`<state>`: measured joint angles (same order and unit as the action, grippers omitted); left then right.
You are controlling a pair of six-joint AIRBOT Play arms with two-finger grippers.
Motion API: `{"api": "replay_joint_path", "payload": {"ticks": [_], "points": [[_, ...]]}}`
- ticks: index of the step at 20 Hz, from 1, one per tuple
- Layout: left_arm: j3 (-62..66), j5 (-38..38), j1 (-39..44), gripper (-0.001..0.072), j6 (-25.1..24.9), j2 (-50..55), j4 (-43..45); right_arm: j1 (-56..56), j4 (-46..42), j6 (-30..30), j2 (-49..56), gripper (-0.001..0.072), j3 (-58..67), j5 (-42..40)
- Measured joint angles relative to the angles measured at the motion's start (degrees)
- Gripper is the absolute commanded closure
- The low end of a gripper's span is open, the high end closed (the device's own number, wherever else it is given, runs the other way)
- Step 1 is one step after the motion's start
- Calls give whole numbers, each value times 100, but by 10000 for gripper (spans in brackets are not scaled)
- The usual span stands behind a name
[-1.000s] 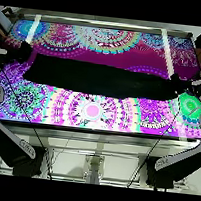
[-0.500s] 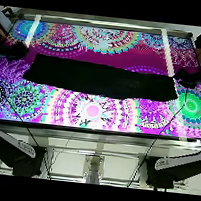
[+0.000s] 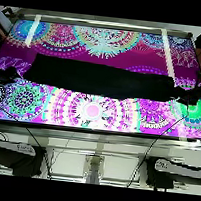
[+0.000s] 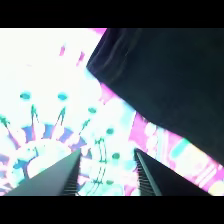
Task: Fold the clothes and pants, and hang the long-sleeved shirts on hangers.
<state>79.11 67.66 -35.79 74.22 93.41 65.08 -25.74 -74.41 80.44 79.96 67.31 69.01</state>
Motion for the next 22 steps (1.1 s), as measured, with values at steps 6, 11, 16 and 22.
{"api": "replay_joint_path", "payload": {"ticks": [6, 11, 16, 22], "points": [[-450, -573, -378, 198, -999, 98, -1510, 0, 557, -13, -341, 84, -269, 271], [-511, -1003, -553, 199, -1320, 444, -1930, 2, 1248, -9, -501, 85, -306, 367], [-520, -1119, -605, 199, -1574, 804, -2347, 66, 1572, 85, -597, 85, -313, 398], [-520, -1158, -616, 200, -1967, 1132, -3056, 120, 1685, 120, -621, 85, -315, 393]]}}
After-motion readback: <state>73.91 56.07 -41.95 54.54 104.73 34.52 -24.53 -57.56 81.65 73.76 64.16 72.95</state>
